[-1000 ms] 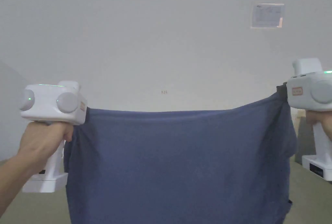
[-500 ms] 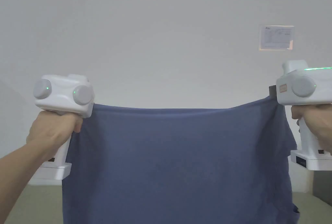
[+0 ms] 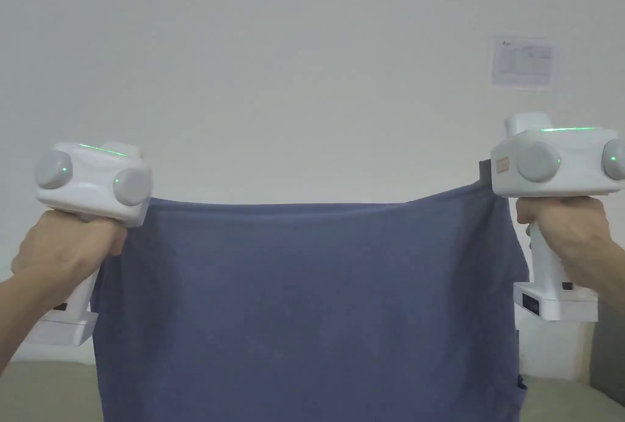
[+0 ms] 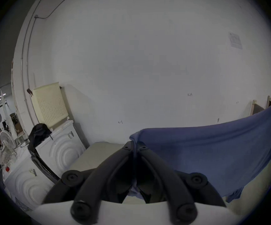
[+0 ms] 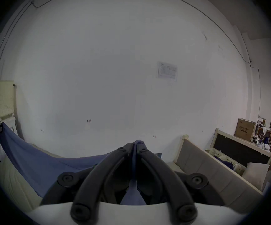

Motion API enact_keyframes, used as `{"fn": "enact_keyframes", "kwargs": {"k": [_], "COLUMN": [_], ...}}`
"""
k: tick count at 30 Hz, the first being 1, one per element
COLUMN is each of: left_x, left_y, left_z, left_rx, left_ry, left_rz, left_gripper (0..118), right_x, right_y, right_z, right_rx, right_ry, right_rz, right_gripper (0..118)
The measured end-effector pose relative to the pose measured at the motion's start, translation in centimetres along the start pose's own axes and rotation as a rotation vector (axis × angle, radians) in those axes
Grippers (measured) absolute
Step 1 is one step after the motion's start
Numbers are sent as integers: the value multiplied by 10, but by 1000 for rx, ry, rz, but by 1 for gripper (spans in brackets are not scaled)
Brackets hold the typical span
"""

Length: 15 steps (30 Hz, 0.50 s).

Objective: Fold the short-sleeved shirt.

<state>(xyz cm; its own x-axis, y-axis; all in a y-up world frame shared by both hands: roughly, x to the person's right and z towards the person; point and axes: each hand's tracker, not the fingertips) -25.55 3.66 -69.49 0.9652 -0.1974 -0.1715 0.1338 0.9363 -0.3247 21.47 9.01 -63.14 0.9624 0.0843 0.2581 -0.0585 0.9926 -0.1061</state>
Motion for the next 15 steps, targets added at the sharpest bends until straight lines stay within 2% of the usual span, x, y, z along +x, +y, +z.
{"fn": "enact_keyframes", "kwargs": {"k": [6,10,14,15], "left_x": [23,34,34,32], "left_y": [-68,-128,-184,-197], "left_z": [-45,-57,-56,-55], "left_rx": [-83,-134,-170,-184], "left_ry": [-26,-67,-87,-97], "left_rz": [-13,-17,0,15], "left_gripper": [2,2,2,2], "right_x": [-12,-11,-3,0], "right_y": [-81,-147,-204,-216], "right_z": [-28,-29,-11,-5], "right_rx": [-93,-156,-208,-227], "right_ry": [-1,14,52,50], "right_rz": [46,26,-55,-48], "right_gripper": [7,7,7,7]}}
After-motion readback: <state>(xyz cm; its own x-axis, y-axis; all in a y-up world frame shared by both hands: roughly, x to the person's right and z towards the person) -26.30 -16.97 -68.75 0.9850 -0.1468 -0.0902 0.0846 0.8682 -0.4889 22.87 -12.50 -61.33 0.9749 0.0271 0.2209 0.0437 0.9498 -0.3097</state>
